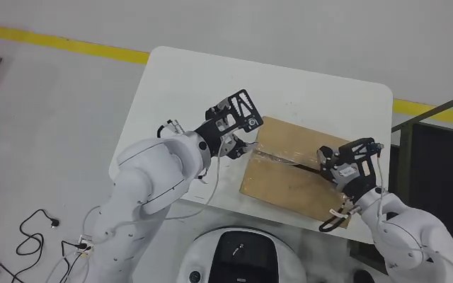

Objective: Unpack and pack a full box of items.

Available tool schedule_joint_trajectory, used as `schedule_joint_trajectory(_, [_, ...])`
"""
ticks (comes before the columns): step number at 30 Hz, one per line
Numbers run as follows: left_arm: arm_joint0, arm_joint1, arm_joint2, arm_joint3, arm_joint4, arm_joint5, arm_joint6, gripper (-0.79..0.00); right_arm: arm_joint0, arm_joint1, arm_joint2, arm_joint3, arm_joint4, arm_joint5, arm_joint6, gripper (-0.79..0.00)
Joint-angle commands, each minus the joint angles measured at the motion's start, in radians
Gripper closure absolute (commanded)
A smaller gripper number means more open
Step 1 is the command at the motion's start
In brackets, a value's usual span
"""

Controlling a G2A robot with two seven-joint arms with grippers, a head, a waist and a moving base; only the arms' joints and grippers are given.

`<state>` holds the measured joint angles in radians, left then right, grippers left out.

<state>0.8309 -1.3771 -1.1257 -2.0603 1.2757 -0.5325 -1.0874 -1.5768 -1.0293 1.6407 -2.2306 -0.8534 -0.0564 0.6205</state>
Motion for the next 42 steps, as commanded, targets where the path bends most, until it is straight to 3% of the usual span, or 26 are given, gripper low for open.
schedule_joint_trajectory(1, [-0.004, 0.001, 0.004, 0.0, -0.005, -0.001, 0.0, -0.785, -0.032, -0.001, 0.039, -0.015, 0.015, 0.011, -0.007, 0.0])
schedule_joint_trajectory(3, [-0.007, 0.002, 0.009, -0.001, -0.009, -0.003, 0.0, -0.785, -0.061, -0.002, 0.079, -0.028, 0.04, 0.023, -0.02, -0.034])
schedule_joint_trajectory(6, [-0.009, 0.004, 0.014, -0.002, -0.014, -0.004, 0.0, -0.785, -0.09, -0.004, 0.146, -0.04, 0.097, 0.024, -0.04, 0.0])
schedule_joint_trajectory(13, [-0.007, 0.01, 0.021, -0.008, -0.02, 0.002, -0.003, -0.785, -0.109, -0.005, 0.223, -0.035, 0.179, -0.012, -0.041, 0.0])
schedule_joint_trajectory(14, [-0.006, 0.011, 0.021, -0.01, -0.02, 0.003, -0.004, -0.785, -0.109, -0.005, 0.221, -0.033, 0.201, -0.03, -0.041, -0.089])
schedule_joint_trajectory(15, [-0.005, 0.012, 0.021, -0.011, -0.02, 0.004, -0.004, -0.785, -0.108, -0.006, 0.217, -0.022, 0.242, -0.05, -0.034, -0.256])
schedule_joint_trajectory(16, [-0.004, 0.013, 0.02, -0.012, -0.02, 0.005, -0.005, -0.785, -0.103, -0.006, 0.22, -0.011, 0.272, -0.059, -0.029, -0.336])
schedule_joint_trajectory(22, [0.005, 0.019, 0.02, -0.017, -0.02, 0.01, -0.004, -0.785, -0.072, -0.006, 0.215, 0.063, 0.442, -0.08, 0.017, -0.342])
schedule_joint_trajectory(24, [0.006, 0.02, 0.022, -0.017, -0.022, 0.013, -0.001, -0.785, -0.053, -0.005, 0.208, 0.088, 0.467, -0.081, 0.029, -0.391])
schedule_joint_trajectory(25, [0.006, 0.021, 0.024, -0.016, -0.022, 0.014, 0.0, -0.785, -0.041, -0.005, 0.201, 0.098, 0.474, -0.083, 0.034, -0.493])
schedule_joint_trajectory(29, [0.004, 0.023, 0.03, -0.012, -0.027, 0.016, 0.003, -0.785, 0.026, -0.003, 0.144, 0.139, 0.479, -0.093, 0.056, -0.56])
schedule_joint_trajectory(39, [-0.001, 0.031, 0.027, -0.007, -0.028, 0.024, 0.004, -0.785, 0.208, 0.0, -0.045, 0.22, 0.249, -0.061, 0.095, -0.533])
schedule_joint_trajectory(42, [-0.001, 0.033, 0.025, -0.006, -0.027, 0.025, 0.005, -0.785, 0.236, -0.001, -0.079, 0.235, 0.227, -0.047, 0.093, -0.462])
